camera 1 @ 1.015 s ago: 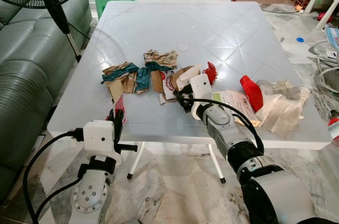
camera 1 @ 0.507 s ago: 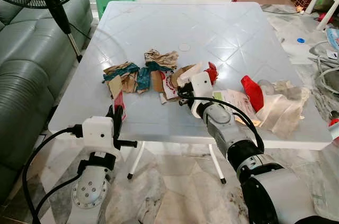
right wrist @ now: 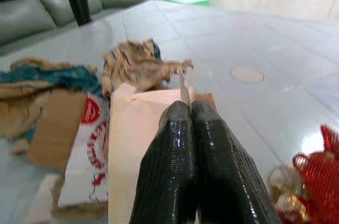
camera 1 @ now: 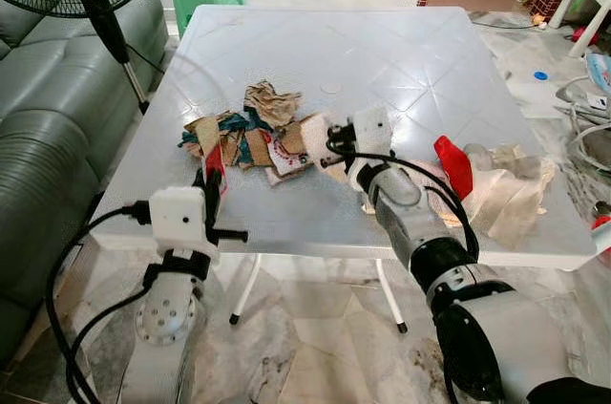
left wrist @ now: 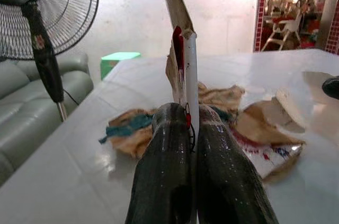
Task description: Picking trash to rubbish bin
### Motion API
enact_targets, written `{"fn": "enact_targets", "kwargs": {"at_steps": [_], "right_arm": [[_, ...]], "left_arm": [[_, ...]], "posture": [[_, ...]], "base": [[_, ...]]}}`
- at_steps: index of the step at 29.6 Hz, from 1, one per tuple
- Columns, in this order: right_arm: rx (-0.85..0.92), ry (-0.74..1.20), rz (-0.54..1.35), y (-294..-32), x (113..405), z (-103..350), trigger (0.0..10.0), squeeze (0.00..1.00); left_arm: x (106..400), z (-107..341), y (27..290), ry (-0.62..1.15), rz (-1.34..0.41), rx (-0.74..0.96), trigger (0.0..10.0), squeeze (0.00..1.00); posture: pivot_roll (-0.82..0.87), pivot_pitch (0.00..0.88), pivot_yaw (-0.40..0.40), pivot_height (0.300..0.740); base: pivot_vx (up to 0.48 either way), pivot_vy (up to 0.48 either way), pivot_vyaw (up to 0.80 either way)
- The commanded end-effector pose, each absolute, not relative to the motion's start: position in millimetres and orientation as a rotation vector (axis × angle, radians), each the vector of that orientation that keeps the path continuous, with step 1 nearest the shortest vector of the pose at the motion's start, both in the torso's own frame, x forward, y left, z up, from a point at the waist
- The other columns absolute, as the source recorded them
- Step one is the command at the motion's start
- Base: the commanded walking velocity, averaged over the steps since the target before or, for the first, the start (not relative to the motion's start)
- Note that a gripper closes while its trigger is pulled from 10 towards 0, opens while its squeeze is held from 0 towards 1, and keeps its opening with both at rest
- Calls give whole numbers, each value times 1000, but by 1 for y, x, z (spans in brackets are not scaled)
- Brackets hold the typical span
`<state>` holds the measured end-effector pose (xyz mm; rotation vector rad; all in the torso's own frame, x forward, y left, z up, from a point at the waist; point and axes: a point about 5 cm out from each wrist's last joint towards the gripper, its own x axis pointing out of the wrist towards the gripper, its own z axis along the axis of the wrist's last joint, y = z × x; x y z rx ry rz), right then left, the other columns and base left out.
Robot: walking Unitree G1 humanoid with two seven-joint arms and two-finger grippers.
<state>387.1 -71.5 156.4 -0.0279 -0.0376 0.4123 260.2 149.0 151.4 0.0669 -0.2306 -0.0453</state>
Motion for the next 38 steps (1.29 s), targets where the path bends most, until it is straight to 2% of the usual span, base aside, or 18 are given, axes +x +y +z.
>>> {"fn": "enact_targets", "kwargs": {"at_steps": [1,5,7,11,13,14,15,16,17,18,19,30,31,32,33,38], "right_arm": [[-14,-103,399,-76,391,172,0,0],[-6,-149,366,-83,393,180,0,0],[-8,-189,335,-90,394,186,0,0],[-15,-288,239,-111,390,198,0,0],[-13,-298,224,-113,388,200,0,0],[-15,-309,214,-116,386,200,0,0],[-17,-317,207,-117,384,200,0,0],[-20,-332,197,-120,379,200,0,0],[-22,-342,191,-122,376,200,0,0],[-28,-358,181,-125,371,200,0,0],[-32,-388,159,-131,360,202,0,0],[-80,-389,67,-155,323,199,0,0],[-87,-359,52,-161,318,194,4314,0],[-87,-359,52,-161,318,194,4314,0],[-89,-330,45,-163,315,190,10000,0],[-88,-310,30,-165,315,189,10000,0]], "left_arm": [[264,152,151,-235,-34,69,0,0],[273,156,149,-250,-32,66,196,0],[278,160,147,-258,-30,58,1176,0],[287,175,142,-295,-9,25,2118,0],[290,178,141,-301,-10,15,2275,0],[291,180,140,-304,-10,7,3059,0],[291,182,139,-307,-10,1,3059,0],[292,185,137,-313,-13,-6,4980,0],[292,186,136,-316,-14,-10,4980,0],[292,187,135,-316,-21,-30,7765,0],[292,187,133,-308,-33,-60,10000,0],[288,177,144,-250,-48,-34,10000,0],[286,174,148,-231,-50,-37,10000,0],[286,174,148,-231,-50,-37,10000,0],[286,172,150,-224,-52,-38,10000,0],[286,170,146,-207,-92,-22,10000,0]], "posture": [[112,13,-27,740],[99,0,-20,740],[84,0,-15,740],[68,0,-13,740],[63,0,-13,740],[57,0,-13,740],[55,0,-14,740],[52,0,-13,740],[50,0,-13,740],[44,0,-12,740],[39,0,-9,740],[13,5,16,740],[10,16,24,740],[10,16,24,740],[9,17,25,740],[13,16,27,740]], "base": [[0,0,0],[0,0,0],[0,0,0],[0,0,0],[0,0,0],[0,0,0],[0,0,0],[0,0,0],[0,0,0],[0,0,0],[0,0,0],[0,0,0],[0,0,0],[0,0,0],[0,0,0],[0,0,0]]}}
